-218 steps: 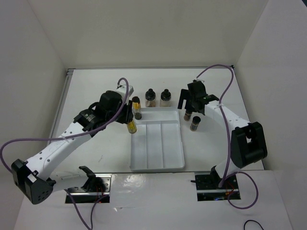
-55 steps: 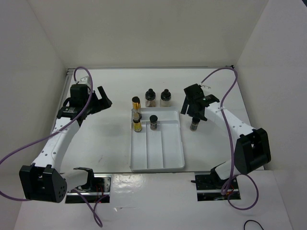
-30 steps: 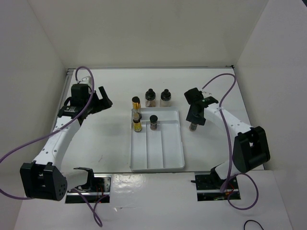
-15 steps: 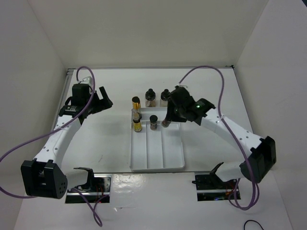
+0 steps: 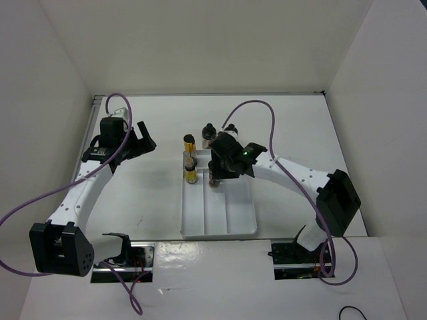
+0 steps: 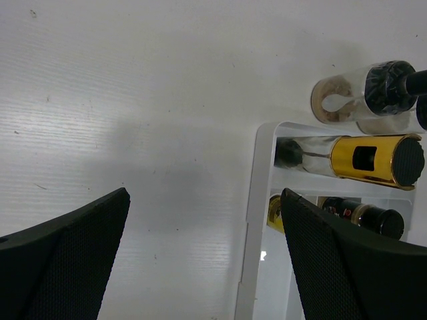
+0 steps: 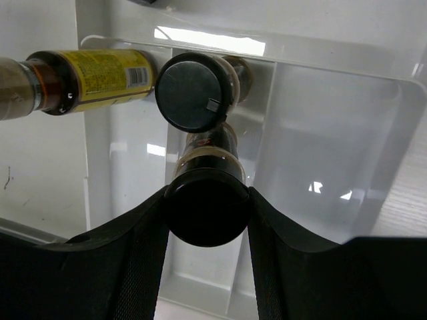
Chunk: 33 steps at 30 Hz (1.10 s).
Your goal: Organize the condiment bottles
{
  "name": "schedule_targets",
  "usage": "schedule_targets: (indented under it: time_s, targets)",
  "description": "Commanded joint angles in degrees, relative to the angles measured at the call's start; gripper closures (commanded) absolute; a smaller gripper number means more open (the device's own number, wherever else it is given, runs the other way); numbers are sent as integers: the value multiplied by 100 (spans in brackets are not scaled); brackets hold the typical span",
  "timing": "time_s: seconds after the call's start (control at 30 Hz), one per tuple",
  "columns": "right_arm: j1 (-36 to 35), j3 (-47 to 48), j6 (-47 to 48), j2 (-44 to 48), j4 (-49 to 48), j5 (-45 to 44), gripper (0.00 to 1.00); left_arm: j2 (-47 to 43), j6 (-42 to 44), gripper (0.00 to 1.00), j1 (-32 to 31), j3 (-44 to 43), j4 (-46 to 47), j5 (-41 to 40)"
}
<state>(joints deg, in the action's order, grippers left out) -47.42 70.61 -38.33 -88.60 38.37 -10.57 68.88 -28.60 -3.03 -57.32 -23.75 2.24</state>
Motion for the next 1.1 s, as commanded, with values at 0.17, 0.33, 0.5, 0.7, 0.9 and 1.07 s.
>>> schedule_targets:
  time_s: [0.17,0.33,0.5,0.7,0.9,1.07]
  targets:
    - [-215,252,36,-448,-400,-156,100,-85,83,0,39,54,195,-57]
    - [-355,304,97,-702,-286,-278,100,-85,83,0,39,54,195,-57]
    - [-479,357,149,-878,-163,-455,94,-85,83,0,39,54,195,-57]
    - [-479,463,150,-940,-49,-455,51,-85,83,0,39,54,195,-4]
    - [-479,700,150,-835,337,-508,26,-85,83,0,39,54,195,-4]
    - [-479,1155,150,-703,697,-560,19,-33,83,0,39,54,195,-4]
